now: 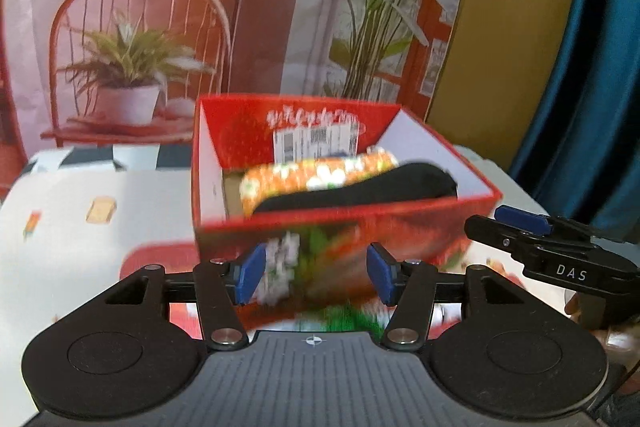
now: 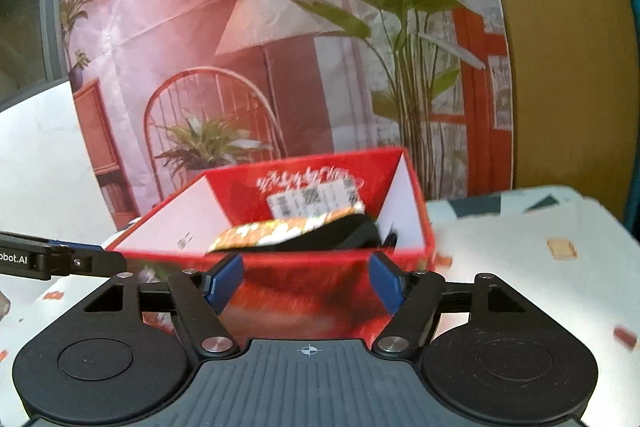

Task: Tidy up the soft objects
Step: 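Move both tools down to the green tinsel ball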

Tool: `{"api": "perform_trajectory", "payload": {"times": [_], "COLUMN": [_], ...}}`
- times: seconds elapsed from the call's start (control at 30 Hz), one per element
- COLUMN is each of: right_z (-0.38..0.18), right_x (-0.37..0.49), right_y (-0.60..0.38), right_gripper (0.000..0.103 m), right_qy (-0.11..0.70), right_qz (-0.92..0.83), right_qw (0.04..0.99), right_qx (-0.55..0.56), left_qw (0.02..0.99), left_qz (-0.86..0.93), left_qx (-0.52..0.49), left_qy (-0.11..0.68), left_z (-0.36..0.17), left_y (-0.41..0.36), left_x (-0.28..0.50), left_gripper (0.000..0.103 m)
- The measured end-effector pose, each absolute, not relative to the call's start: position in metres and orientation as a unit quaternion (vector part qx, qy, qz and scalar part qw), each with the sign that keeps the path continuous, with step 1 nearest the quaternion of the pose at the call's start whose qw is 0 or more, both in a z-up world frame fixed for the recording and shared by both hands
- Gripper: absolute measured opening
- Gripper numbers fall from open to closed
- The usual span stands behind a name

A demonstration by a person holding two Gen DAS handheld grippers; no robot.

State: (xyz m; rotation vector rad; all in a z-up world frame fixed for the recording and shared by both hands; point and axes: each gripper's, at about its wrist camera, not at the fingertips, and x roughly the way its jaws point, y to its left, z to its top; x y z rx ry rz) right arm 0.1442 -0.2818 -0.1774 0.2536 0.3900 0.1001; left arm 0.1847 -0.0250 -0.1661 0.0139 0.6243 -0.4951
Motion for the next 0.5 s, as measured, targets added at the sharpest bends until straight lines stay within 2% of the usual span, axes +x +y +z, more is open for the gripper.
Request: {"api": "perform_trajectory", "payload": {"times": [0.23,0.5], "right_z": [-0.209,-0.223], "right_x": [0.116,0.103], "right_y": [-0.26,-0.224], "right_gripper": [0.066,0.066], "right_qy": [0.227,0.258], "right_qz": [0.068,0.111], "right_qw": [0.963,0.955], "right_qx": [0.13,0.09], "left_qw": [0.908,0.894], "left_qz": [-0.243,-0.264], "left_qx": [-0.035,-0.057], "left_qy": [0.34,0.357], "left_z": [-0.203,-0.218], "left_y": [-0.013,-0.013], "left_x": [0.168,0.169], "left_gripper": [0.058,0.058]}}
